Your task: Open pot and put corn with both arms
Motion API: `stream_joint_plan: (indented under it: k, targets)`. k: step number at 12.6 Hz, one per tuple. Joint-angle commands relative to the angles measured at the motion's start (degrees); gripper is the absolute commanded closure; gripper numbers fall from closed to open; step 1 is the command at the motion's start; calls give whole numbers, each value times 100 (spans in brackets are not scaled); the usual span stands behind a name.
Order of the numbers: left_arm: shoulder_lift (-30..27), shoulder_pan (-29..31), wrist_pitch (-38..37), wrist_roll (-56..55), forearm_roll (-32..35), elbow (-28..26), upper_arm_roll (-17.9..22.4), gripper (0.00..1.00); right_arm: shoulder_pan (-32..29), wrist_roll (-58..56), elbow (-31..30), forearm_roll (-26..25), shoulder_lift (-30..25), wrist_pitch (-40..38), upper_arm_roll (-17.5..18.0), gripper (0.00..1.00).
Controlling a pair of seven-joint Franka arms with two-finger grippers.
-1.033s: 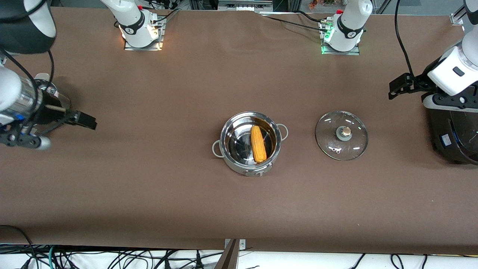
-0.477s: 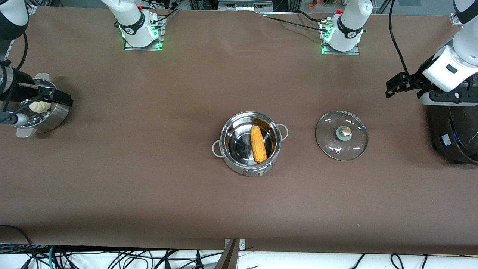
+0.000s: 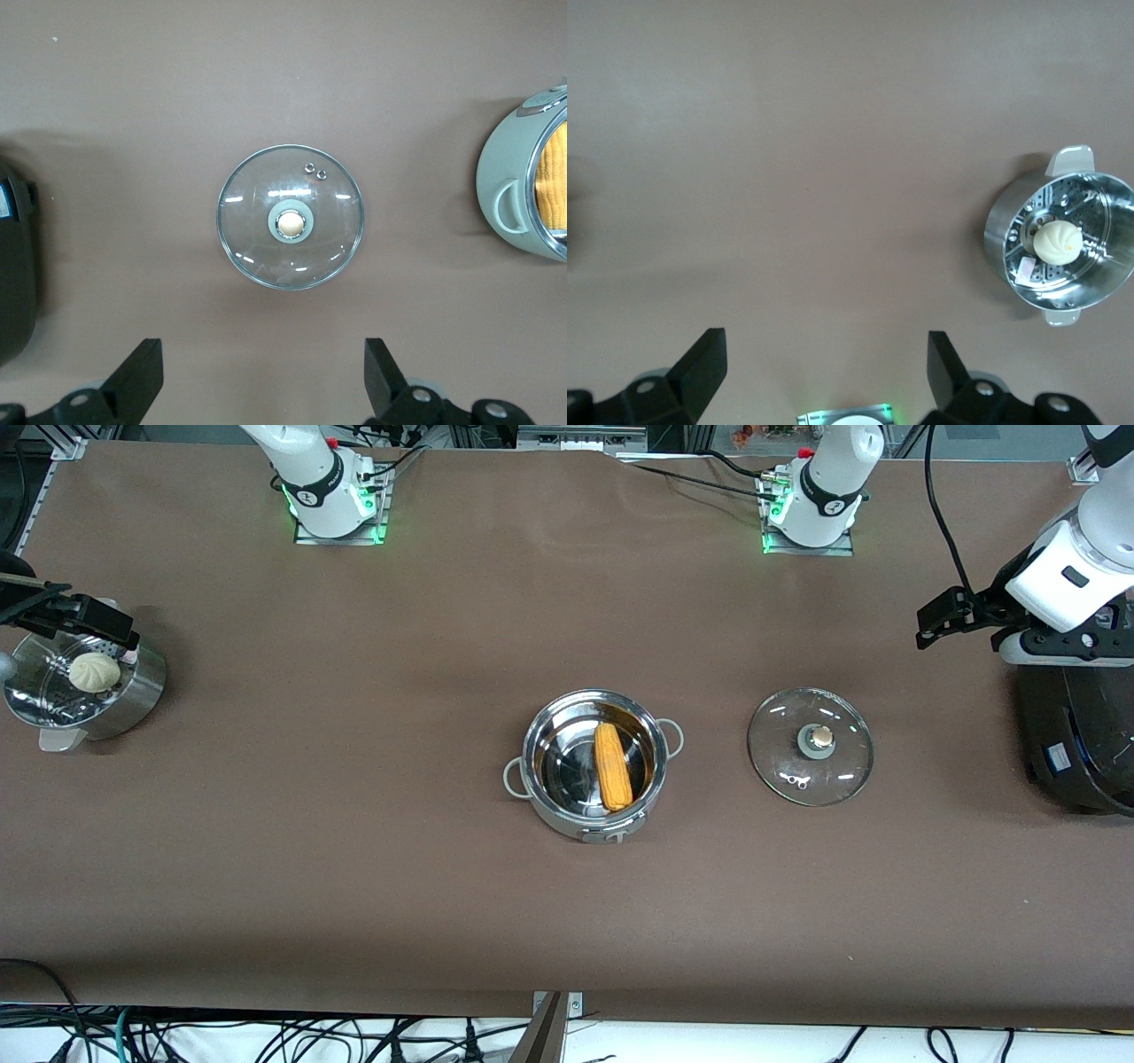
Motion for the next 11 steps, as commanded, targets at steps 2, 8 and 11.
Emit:
stream_joint_plan:
  k: [2,8,11]
  targets:
    - [128,-66,-211,-44,17,303,40,0,-71,-464,-358,55,-85,217,-81,0]
    - [138,-57,-237,-52,17,304,40,0,-19,-474,-50,55,110,225,-37,0]
    - [138,-57,-246,-52,17,304,40,0,-28,-474,-50,55,145,225,-46,0]
